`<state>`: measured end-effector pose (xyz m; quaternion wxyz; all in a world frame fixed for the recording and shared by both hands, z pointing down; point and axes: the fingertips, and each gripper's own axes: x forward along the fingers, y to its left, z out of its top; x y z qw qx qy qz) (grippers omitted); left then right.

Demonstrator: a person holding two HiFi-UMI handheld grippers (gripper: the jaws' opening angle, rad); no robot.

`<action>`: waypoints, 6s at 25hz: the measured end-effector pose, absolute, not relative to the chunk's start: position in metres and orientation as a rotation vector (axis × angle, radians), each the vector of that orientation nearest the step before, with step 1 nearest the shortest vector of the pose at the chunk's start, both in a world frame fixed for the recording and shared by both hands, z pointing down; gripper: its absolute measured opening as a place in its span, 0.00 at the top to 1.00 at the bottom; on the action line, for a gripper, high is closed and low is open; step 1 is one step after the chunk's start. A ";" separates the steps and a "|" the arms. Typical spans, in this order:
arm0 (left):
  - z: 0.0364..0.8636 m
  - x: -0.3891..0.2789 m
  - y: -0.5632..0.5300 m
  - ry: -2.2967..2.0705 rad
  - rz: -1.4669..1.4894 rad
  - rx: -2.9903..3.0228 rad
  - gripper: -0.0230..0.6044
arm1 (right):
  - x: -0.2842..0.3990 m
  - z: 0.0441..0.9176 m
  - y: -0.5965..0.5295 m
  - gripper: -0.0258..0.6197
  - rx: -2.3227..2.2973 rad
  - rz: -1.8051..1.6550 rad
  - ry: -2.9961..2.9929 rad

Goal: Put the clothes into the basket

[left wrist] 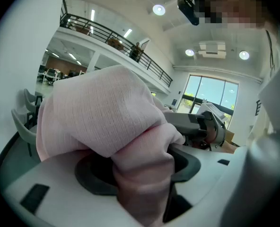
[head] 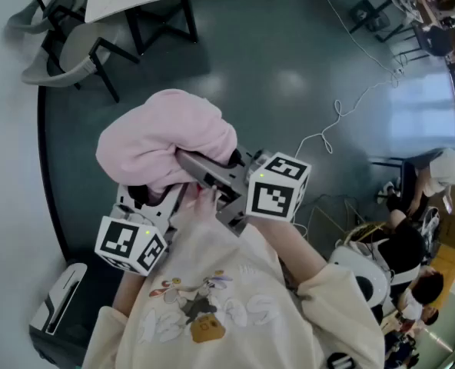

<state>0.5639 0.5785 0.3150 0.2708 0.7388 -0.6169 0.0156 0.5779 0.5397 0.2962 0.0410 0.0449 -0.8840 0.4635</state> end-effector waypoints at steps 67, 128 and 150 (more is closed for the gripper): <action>0.304 0.143 0.510 -1.542 0.181 2.141 0.52 | 0.166 0.288 0.473 0.68 0.254 1.625 -2.790; 0.286 -0.092 0.096 -1.206 0.209 2.339 0.52 | -0.061 0.269 0.066 0.68 0.656 1.627 -2.819; 0.290 -0.100 -0.087 -1.267 0.204 2.286 0.52 | -0.071 0.273 -0.119 0.68 0.562 1.646 -2.801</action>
